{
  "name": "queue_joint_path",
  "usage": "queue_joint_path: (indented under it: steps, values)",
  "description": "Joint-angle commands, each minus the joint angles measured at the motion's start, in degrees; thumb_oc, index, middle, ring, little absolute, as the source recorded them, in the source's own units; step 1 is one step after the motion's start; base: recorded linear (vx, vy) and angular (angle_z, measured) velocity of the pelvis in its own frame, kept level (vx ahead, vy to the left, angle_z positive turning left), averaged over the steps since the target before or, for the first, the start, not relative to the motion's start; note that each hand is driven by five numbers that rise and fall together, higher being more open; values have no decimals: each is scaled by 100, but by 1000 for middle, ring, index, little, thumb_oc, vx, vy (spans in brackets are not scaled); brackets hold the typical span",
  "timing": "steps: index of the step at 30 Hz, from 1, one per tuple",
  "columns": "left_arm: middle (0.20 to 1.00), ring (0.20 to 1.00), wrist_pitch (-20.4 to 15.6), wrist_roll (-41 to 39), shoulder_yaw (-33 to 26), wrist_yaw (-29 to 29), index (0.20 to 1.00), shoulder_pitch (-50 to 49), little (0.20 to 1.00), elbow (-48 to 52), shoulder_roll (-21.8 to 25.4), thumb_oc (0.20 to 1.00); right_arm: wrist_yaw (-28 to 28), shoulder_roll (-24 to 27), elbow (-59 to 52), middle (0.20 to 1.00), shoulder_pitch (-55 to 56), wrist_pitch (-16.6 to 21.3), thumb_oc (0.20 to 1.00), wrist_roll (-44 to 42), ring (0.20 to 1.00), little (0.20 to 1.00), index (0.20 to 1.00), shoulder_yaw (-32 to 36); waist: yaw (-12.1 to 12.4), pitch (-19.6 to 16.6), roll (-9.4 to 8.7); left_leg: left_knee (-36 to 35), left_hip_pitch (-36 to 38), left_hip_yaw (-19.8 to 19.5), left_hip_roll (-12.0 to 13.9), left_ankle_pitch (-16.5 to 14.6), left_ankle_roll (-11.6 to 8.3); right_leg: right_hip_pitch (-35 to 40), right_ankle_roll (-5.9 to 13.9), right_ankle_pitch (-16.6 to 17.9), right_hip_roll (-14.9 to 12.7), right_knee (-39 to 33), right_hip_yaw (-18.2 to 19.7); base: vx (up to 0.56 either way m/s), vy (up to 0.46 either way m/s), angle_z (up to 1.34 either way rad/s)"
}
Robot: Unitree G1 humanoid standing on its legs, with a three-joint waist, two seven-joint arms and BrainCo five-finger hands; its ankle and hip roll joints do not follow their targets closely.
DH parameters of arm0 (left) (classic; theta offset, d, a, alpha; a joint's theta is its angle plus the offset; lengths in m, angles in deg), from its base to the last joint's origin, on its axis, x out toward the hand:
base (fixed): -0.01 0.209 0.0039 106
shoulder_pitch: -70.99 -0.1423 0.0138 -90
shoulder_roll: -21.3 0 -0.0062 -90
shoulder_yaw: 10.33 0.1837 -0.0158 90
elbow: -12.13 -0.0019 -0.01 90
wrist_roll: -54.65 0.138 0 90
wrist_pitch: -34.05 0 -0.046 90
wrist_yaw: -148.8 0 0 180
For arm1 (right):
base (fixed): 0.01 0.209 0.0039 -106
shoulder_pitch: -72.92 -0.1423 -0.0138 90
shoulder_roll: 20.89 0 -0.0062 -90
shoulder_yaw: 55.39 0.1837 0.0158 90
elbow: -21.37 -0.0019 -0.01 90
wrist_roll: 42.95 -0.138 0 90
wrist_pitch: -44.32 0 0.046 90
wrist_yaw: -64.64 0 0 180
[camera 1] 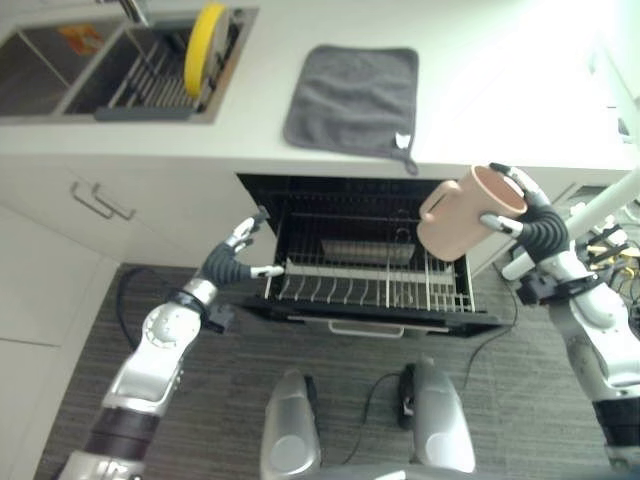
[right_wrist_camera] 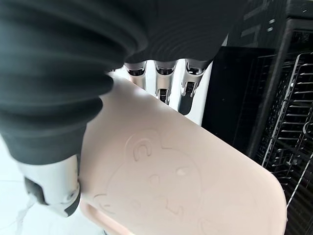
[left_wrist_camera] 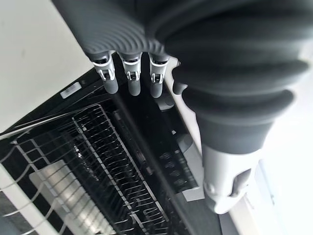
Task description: Place the dishes in the dishwasher.
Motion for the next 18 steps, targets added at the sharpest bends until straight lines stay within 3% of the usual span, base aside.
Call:
queue_joint_path:
  steps: [1,4,5,8,10,15,16,18]
  values:
    - [1000,1000,-171,179,112,-103,1000,88,1000,403,187,1000,208,-74,-255,200,-275,383,200,-125,200,200,200,13,-4,-89,-134,-393,274,-125,-131,363,362,641,55,189,48,-436,2,41,37,4]
    - [1000,1000,56,388,227,57,1000,98,1000,427,172,1000,188,-130,-264,200,-253,313,200,-60,200,200,200,-34,-13,-101,-120,-383,297,-138,-137,347,364,625,94,187,18,-397,24,87,51,-2]
    - [1000,1000,336,529,358,273,1000,140,1000,394,265,1000,170,-63,-274,200,-254,239,200,-95,200,200,200,-54,-30,-131,-106,-464,367,-133,-134,384,344,679,124,207,11,-441,29,102,37,-2]
    - [1000,1000,533,573,483,475,1000,198,1000,353,378,1000,158,-11,-239,200,-296,191,200,-124,200,200,200,-103,-35,-137,-92,-533,426,-133,-129,418,337,712,151,230,-14,-472,20,93,21,-2]
    - [1000,1000,887,956,748,895,1000,220,1000,304,492,1000,138,17,-254,200,-277,39,200,-102,200,200,200,-218,-67,-147,-69,-692,541,-105,-99,507,335,795,188,284,-13,-561,13,122,26,-6]
    - [1000,1000,1291,1351,1157,1044,1000,468,1000,66,582,1000,65,65,-143,200,-355,-25,200,-142,200,200,200,-355,-117,-150,-68,-788,609,-74,-73,560,344,847,215,301,-5,-602,19,52,8,-1]
    - [1000,1000,1584,1609,1355,1373,1000,572,1000,-106,625,1000,-4,86,-97,200,-361,-60,200,-174,200,200,200,-378,-147,-161,-70,-799,630,-58,-58,567,346,873,229,309,-8,-623,15,57,-4,-2]
    - [1000,1000,1826,2168,1636,1914,1000,700,1000,-340,659,1000,-85,97,-38,200,-405,-106,200,-184,200,200,200,-398,-186,-176,-70,-807,637,-48,-43,568,345,887,237,307,-10,-639,15,51,0,-1]
